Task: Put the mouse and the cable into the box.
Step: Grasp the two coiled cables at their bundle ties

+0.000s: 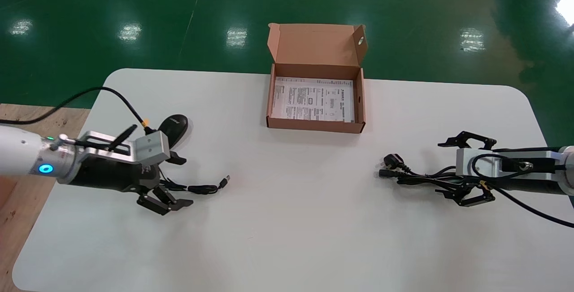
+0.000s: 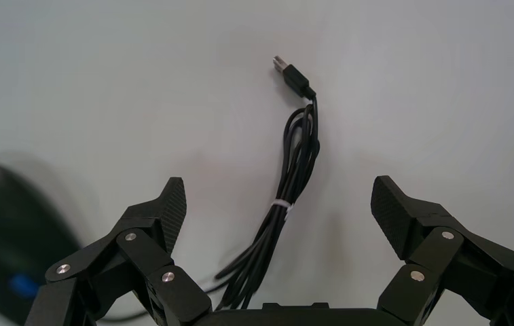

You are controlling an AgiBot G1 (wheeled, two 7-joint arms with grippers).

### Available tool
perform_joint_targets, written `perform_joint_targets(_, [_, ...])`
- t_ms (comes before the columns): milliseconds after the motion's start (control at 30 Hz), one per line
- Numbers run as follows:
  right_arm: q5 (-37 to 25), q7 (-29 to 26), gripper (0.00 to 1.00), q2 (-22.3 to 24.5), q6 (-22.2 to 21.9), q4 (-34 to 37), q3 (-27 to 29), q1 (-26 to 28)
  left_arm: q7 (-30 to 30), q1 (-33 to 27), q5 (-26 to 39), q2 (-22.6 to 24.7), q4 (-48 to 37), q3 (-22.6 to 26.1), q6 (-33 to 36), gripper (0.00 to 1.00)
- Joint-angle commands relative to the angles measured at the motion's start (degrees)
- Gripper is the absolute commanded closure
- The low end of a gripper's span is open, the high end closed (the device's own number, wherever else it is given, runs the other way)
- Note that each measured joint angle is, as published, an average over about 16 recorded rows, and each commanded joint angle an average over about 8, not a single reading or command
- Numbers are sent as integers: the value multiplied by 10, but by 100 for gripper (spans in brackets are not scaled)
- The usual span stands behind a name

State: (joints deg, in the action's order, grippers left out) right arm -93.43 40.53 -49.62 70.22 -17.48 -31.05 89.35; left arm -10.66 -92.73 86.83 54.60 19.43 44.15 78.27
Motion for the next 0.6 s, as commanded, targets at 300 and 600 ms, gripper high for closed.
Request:
perform_joint_targets(300, [-10, 37, 21, -41, -32, 91, -4, 27, -86, -6, 5, 39, -111, 2, -39, 60])
perform_joint_targets(600, [-9, 37, 100, -48, -35, 113, -3, 35, -102, -9, 10, 47, -131, 4, -45, 100])
